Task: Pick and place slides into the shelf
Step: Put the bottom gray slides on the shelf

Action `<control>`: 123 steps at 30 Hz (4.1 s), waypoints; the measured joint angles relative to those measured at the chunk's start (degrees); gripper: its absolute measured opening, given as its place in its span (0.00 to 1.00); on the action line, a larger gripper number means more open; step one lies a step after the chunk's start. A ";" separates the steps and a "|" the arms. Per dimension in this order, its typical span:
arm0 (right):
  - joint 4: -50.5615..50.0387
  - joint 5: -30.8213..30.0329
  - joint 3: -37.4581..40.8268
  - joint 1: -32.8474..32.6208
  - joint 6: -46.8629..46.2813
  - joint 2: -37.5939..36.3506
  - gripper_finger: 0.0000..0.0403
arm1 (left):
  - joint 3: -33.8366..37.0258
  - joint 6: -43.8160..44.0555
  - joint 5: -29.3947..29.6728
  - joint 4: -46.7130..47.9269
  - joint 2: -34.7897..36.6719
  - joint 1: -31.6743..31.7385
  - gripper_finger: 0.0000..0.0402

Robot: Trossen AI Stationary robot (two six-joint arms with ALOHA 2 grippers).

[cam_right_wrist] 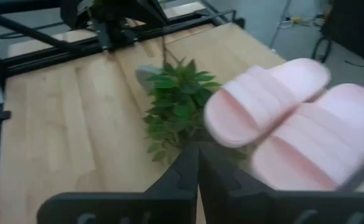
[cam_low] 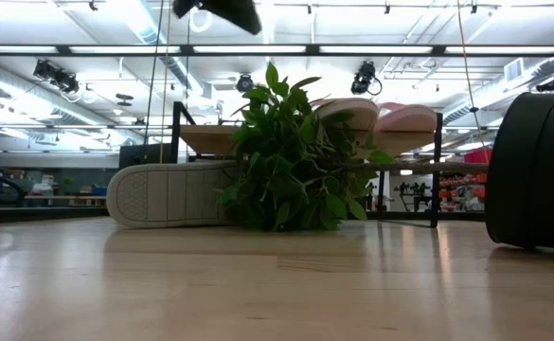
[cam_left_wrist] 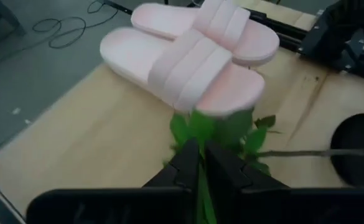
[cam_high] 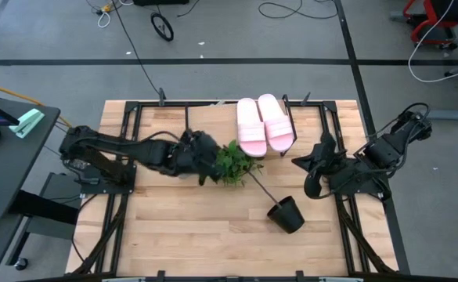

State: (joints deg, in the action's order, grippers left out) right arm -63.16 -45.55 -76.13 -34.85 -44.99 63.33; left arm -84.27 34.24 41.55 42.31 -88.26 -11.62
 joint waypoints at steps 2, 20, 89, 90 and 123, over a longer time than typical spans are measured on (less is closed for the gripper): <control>3.24 1.17 1.77 0.28 1.74 0.04 0.03 | 3.68 1.80 0.84 -1.14 2.02 -1.63 0.08; 33.74 17.30 9.95 9.41 11.69 3.59 0.03 | 27.46 16.78 9.69 -6.04 16.77 -13.66 0.05; 55.08 23.44 9.89 14.49 3.01 20.87 0.03 | 63.32 15.34 2.87 -28.00 28.36 -13.55 0.73; 55.08 23.44 9.89 14.49 3.01 20.87 0.03 | 63.32 15.26 2.60 -28.90 27.77 -13.26 0.73; 55.06 22.86 9.89 14.49 2.95 20.83 0.03 | 63.32 17.56 -5.07 -35.47 20.23 -10.98 0.37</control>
State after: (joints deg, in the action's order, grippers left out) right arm -8.10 -22.69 -66.24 -20.36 -42.04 84.16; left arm -20.95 51.80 36.49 6.84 -68.03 -22.60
